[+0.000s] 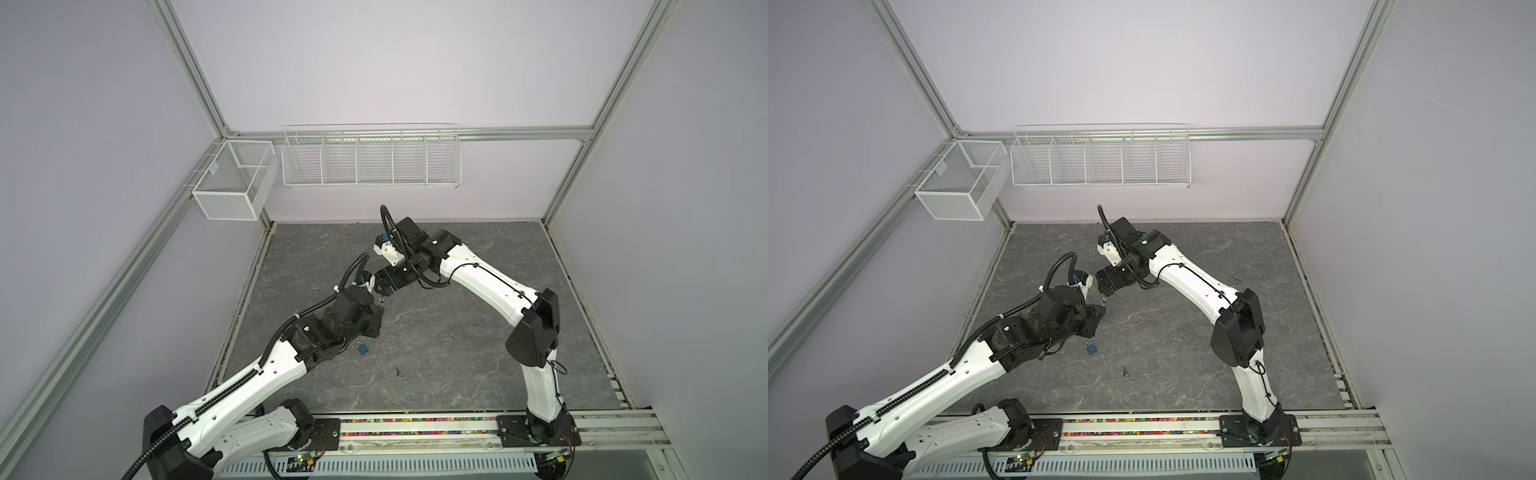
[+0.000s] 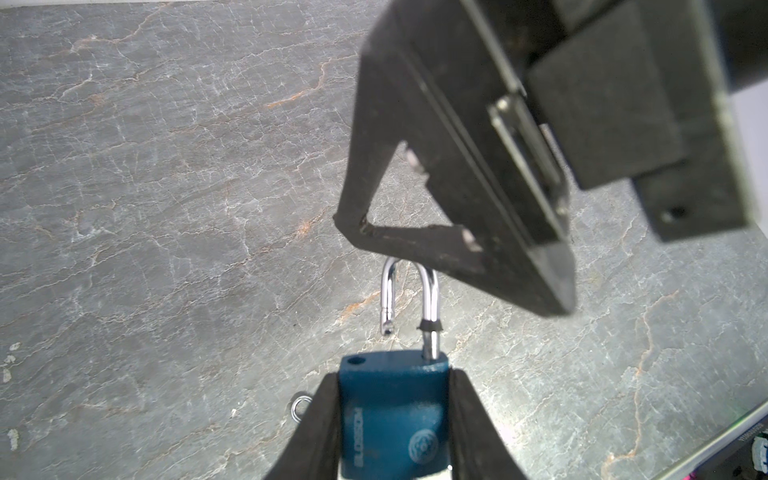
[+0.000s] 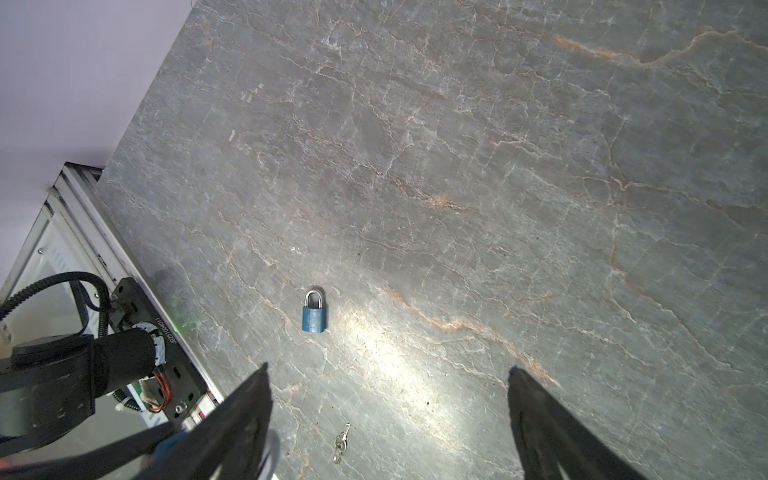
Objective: Unlock with the key
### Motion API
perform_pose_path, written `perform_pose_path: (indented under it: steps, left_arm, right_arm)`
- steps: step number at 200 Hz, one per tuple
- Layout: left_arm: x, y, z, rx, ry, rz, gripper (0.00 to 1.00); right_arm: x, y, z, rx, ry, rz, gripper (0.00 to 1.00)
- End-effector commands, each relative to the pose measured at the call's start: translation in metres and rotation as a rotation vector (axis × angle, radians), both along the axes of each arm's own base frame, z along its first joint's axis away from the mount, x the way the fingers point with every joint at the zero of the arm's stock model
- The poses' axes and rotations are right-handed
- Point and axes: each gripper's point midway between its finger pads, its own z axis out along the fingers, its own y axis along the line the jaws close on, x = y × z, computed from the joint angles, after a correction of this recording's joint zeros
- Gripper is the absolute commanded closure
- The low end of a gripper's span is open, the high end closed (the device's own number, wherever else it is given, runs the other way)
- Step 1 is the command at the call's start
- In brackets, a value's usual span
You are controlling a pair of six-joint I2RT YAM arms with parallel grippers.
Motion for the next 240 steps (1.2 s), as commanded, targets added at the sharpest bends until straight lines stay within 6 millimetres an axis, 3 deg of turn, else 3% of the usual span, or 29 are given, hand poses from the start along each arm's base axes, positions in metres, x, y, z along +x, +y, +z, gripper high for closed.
perform_pose_path:
  steps: [1, 43, 89, 112, 140, 154, 189, 240]
  left_arm:
    - [0.005, 0.0, 0.005, -0.004, -0.031, 0.016, 1.0]
    - [0.005, 0.0, 0.006, -0.009, -0.032, 0.014, 1.0]
    - [0.006, 0.001, 0.006, -0.006, -0.034, 0.022, 1.0]
    - [0.006, 0.0, 0.006, -0.007, -0.036, 0.019, 1.0]
    - [0.006, -0.002, 0.005, -0.008, -0.032, 0.009, 1.0]
    - [0.005, -0.004, 0.006, -0.011, -0.032, -0.001, 1.0]
    - [0.007, -0.006, 0.007, -0.01, -0.034, -0.004, 1.0]
    - [0.01, -0.007, 0.01, -0.011, -0.046, 0.004, 1.0]
  right_arm:
    - [0.001, -0.006, -0.011, -0.045, 0.021, 0.031, 0.1]
    - [0.005, -0.007, -0.016, -0.049, 0.045, 0.044, 0.1]
    - [-0.005, -0.012, -0.019, -0.023, 0.068, 0.077, 0.1]
    - [-0.009, -0.014, -0.007, 0.042, 0.06, 0.085, 0.11]
    - [0.0, -0.034, 0.011, 0.014, -0.015, 0.011, 0.1]
    - [0.005, -0.03, 0.025, 0.064, -0.063, 0.003, 0.1]
    - [0.005, -0.017, 0.034, 0.109, -0.042, 0.029, 0.09]
    - [0.0, -0.006, 0.015, 0.07, 0.018, 0.088, 0.08]
